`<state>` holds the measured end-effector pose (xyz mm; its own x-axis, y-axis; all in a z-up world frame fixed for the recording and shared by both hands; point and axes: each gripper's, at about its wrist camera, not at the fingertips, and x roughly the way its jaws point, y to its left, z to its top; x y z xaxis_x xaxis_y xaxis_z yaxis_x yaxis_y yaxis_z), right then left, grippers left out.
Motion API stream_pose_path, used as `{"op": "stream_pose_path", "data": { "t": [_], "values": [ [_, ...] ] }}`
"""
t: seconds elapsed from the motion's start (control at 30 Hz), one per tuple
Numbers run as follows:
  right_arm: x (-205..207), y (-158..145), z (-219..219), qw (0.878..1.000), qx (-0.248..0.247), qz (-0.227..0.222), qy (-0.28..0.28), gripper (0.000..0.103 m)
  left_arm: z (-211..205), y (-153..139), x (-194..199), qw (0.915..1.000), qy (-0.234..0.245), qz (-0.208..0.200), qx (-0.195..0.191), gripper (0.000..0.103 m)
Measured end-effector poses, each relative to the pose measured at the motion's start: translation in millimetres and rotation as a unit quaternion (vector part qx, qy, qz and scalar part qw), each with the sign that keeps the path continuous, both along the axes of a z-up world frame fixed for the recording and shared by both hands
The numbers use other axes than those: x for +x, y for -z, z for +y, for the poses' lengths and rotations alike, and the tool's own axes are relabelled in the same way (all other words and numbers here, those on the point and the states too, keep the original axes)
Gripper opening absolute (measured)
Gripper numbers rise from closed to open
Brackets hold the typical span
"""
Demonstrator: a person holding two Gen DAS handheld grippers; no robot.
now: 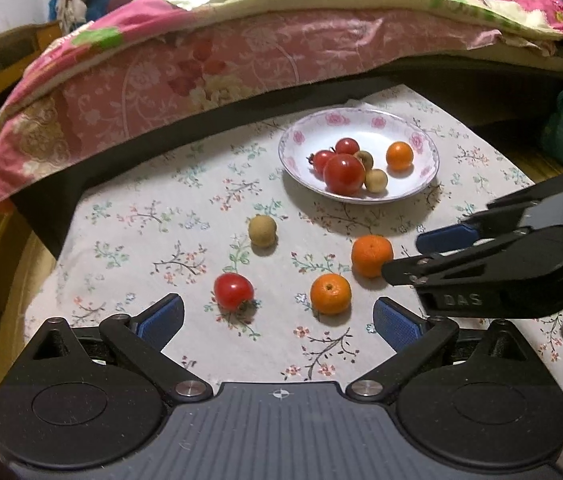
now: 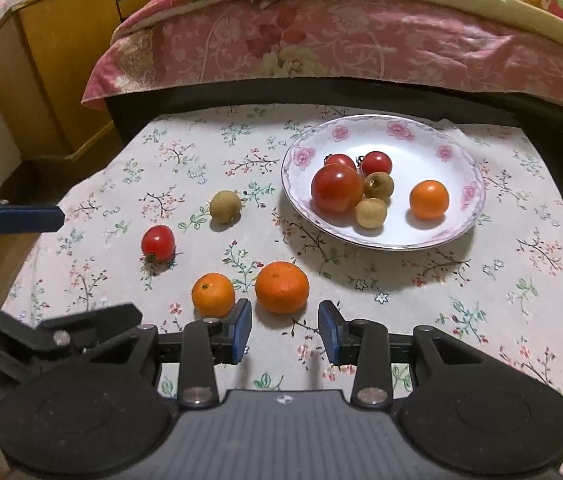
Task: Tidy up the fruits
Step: 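Grasp a tangerine with the right tool while the left tool grasps another tangerine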
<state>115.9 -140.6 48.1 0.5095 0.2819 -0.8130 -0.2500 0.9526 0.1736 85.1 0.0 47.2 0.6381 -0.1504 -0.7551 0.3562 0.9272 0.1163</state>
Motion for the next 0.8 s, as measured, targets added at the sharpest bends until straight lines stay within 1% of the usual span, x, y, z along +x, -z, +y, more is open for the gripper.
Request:
{"op": "stream_pose_path", "data": {
  "t": [0.17, 0.47, 0.63, 0.8],
  "values": [
    [12, 11, 5, 1.0, -0.01, 0.005, -0.007, 0.036, -3, 3, 1, 1.0, 0.005, 0.006, -0.002, 0.102],
    [28, 20, 15, 1.0, -0.001, 0.002, -0.022, 0.036, -3, 10, 5, 0.9998, 0.004, 0.02, -0.002, 0.102],
    [34, 30, 17, 1.0, 0.003, 0.018, -0.023, 0.035, -6, 14, 5, 0.9997, 0.01, 0.023, 0.004, 0.102],
    [34, 29, 13, 1.0, 0.007, 0.018, -0.019, 0.035, -7, 18, 7, 0.9997, 0.014, 0.021, 0.002, 0.1]
  ]
}}
